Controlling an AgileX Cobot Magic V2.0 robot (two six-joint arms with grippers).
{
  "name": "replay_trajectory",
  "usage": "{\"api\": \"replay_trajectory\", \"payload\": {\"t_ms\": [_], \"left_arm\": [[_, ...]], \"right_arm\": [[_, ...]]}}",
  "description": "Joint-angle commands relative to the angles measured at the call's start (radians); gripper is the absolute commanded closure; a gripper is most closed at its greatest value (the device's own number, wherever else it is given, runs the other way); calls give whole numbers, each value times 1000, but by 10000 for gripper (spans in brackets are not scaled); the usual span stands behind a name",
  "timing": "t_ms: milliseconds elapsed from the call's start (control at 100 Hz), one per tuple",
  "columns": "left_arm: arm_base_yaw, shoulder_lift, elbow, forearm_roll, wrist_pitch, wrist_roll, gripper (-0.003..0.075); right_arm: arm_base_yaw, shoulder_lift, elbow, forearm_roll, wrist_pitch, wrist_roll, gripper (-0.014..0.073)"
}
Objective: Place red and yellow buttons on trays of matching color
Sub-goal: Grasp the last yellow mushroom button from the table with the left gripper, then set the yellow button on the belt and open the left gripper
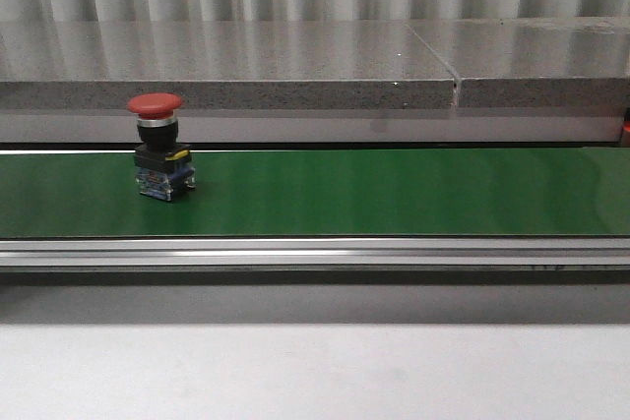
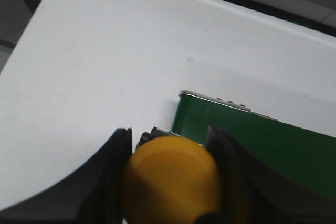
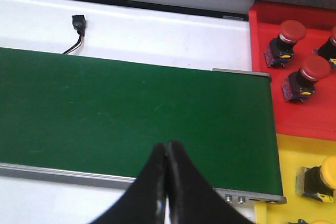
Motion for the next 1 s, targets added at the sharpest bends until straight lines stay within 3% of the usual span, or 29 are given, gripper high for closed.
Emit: {"api": "replay_trajectory", "payload": {"t_ms": [0, 330, 740, 860, 940, 990], "left_arm": [[-41, -40, -1, -18, -59, 5, 740], [-123, -17, 107, -16, -150, 14, 740], [-122, 113, 110, -26, -146, 31, 728], [-122, 115, 110, -35, -130, 60, 601], [-122, 115, 110, -38, -118, 65, 440], [-122, 115, 110, -38, -110, 65, 300]], "right_arm": [[2, -10, -23, -7, -67, -8, 661], [2, -10, -23, -7, -67, -8, 661], [2, -10, -23, -7, -67, -8, 661], [2, -10, -23, -7, -67, -8, 661], [2, -10, -23, -7, -67, -8, 661], [2, -10, -23, -7, -67, -8, 661]]}}
